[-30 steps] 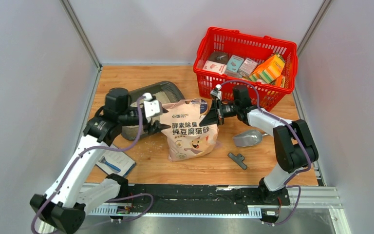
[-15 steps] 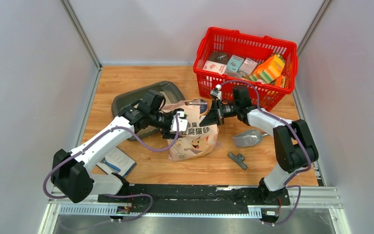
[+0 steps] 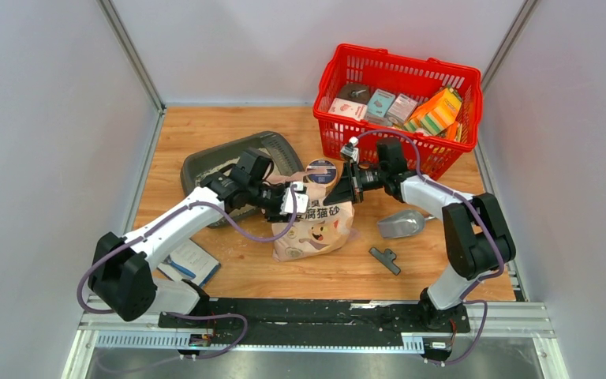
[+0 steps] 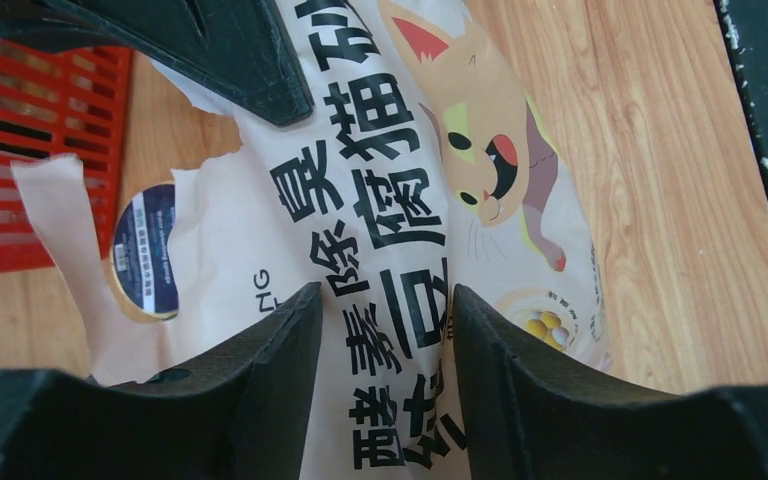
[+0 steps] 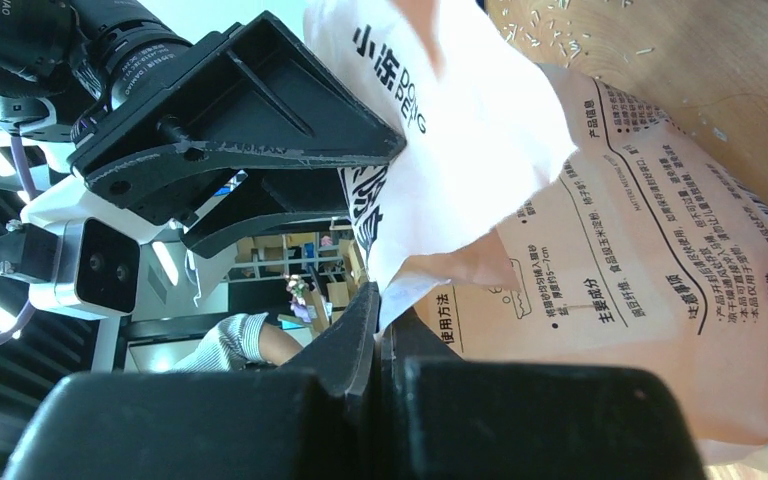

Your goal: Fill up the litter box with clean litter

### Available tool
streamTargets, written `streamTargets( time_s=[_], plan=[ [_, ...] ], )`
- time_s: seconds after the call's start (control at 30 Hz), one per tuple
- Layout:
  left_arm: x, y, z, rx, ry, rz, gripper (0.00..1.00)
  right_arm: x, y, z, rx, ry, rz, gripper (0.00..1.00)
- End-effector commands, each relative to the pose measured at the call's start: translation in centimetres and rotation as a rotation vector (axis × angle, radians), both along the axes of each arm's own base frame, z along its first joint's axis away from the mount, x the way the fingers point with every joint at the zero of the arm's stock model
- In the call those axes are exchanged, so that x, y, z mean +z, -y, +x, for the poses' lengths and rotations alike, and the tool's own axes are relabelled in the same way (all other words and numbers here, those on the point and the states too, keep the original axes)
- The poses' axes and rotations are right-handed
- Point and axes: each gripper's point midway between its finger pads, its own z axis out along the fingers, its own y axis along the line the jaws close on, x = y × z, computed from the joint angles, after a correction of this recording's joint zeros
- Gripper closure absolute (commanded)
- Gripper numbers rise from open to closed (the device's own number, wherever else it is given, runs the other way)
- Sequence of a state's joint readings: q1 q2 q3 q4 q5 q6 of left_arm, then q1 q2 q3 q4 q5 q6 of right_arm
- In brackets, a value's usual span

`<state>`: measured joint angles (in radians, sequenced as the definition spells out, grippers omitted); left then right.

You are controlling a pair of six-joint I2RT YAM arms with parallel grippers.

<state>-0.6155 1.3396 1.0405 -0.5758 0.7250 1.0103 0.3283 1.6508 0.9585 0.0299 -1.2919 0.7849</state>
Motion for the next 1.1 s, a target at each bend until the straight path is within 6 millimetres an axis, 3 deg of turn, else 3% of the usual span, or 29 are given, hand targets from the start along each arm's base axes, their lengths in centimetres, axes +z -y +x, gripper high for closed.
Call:
streamTargets(
  time_s=[0.0,0.23,0.33,0.37,0.43,0.47,0.53,0.57,0.6,0.63,0.7,0.77,0.8,0.87,0.97,1.07],
  plan=[
    [-0.4,0.7,-0.8,0.046,-0.148,-0.006,0.46,3.2,0.2,-0.2,0.073,0.045,0.072,1.0],
    [-0.9,0.6,-2.1,0.053,-0.233,-0.012,0.67,3.0,0.5,0.0,0.059,0.018,0.058,0.99],
    [-1.0,0.4,-2.4,0.059,-0.246,-0.01,0.74,3.1,1.2,0.6,0.035,0.007,0.049,0.88],
    [-1.1,0.3,-2.4,0.063,-0.251,-0.006,0.76,3.8,1.5,1.2,0.019,0.03,0.048,0.77],
    [-0.9,0.3,-2.5,0.073,-0.261,-0.011,0.78,4.0,3.0,2.6,-0.044,0.091,0.012,0.68],
    [-0.9,0.4,-2.5,0.079,-0.264,-0.015,0.79,5.1,3.4,3.4,-0.06,0.164,0.005,0.61],
    [-0.7,0.4,-2.6,0.103,-0.291,-0.026,0.8,5.3,4.7,4.2,-0.086,0.312,-0.06,0.52],
    [-0.6,0.6,-2.6,0.106,-0.295,-0.037,0.8,6.8,4.9,4.8,-0.081,0.424,-0.075,0.5],
    [-0.5,0.6,-2.7,0.125,-0.321,-0.043,0.81,6.6,5.3,3.5,-0.054,0.414,-0.119,0.49],
    [-0.4,0.7,-2.7,0.132,-0.328,-0.05,0.81,6.4,5.8,3.6,-0.007,0.637,-0.17,0.48],
    [-0.3,0.8,-2.9,0.144,-0.349,-0.061,0.81,6.8,5.5,2.4,0.052,0.801,-0.2,0.43],
    [-0.3,0.8,-2.9,0.158,-0.359,-0.07,0.81,8.5,5.4,2.5,0.061,1.126,-0.229,0.38],
    [-0.2,0.9,-2.8,0.161,-0.355,-0.074,0.81,7.1,4.6,1.3,0.093,1.168,-0.221,0.37],
    [-0.1,0.9,-2.7,0.172,-0.359,-0.077,0.81,9.0,4.2,1.9,0.013,1.344,-0.234,0.31],
    [0.1,0.8,-2.4,0.184,-0.36,-0.084,0.8,6.9,4.1,1.7,-0.024,1.218,-0.269,0.3],
    [1.9,0.8,-1.3,0.271,-0.379,-0.148,0.59,5.2,4.0,1.4,-0.088,0.966,-0.279,0.29]
  ],
)
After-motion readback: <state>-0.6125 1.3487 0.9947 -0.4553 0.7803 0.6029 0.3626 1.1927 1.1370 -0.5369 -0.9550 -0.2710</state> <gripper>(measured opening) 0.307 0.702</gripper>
